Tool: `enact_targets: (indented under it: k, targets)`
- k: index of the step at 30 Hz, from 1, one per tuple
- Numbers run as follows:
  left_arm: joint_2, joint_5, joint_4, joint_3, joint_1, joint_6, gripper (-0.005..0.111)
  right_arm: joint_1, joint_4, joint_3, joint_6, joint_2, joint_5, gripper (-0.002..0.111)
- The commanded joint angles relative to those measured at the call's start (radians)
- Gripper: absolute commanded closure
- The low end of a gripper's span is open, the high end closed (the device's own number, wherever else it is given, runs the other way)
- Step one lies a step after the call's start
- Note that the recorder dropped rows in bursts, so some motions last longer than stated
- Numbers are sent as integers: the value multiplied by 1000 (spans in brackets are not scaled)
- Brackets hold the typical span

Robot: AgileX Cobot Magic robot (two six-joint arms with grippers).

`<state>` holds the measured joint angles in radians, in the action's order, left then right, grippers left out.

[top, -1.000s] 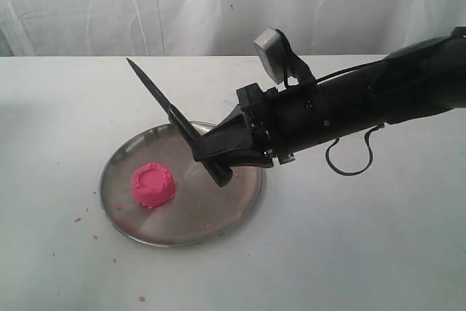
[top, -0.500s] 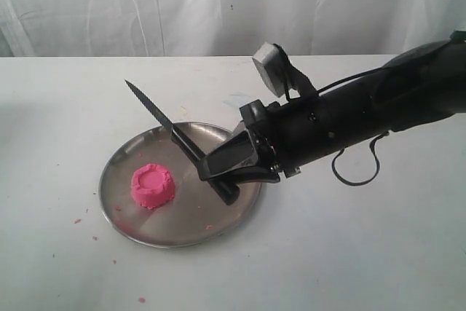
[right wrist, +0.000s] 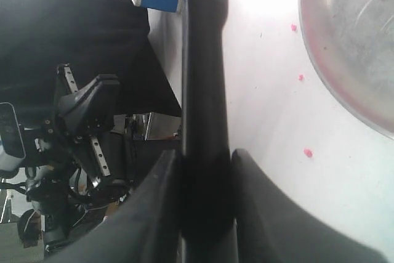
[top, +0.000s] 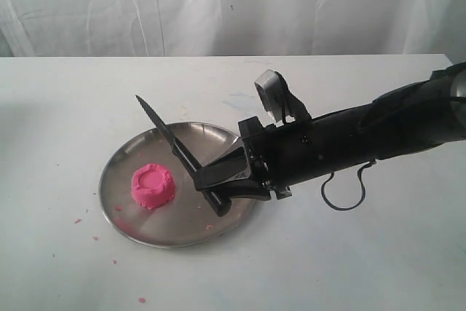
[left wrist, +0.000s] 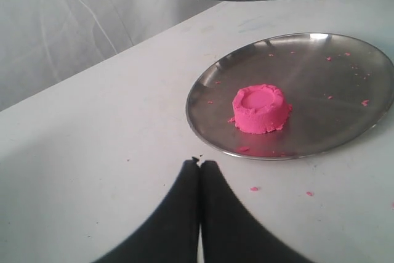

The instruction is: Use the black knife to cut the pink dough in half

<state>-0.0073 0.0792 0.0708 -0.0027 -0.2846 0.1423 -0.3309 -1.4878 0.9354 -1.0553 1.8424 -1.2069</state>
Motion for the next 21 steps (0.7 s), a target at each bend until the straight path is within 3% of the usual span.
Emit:
enact_targets:
  k: [1,10,17,21]
  targets:
    - [7,-51,-3,3,-6,-8,107,3,-23,-5,-17,0,-14,108]
    - [7,-139,-9,3,-6,-24,107,3,-19,-5,-22,0,-14,108]
    - [7,-536,-255,3,-6,-643,107,3,-19,-5,-24,0,-14,108]
    - [7,-704,-266,3,-6,-773,107,3,-3,-5,-24,0,-14,108]
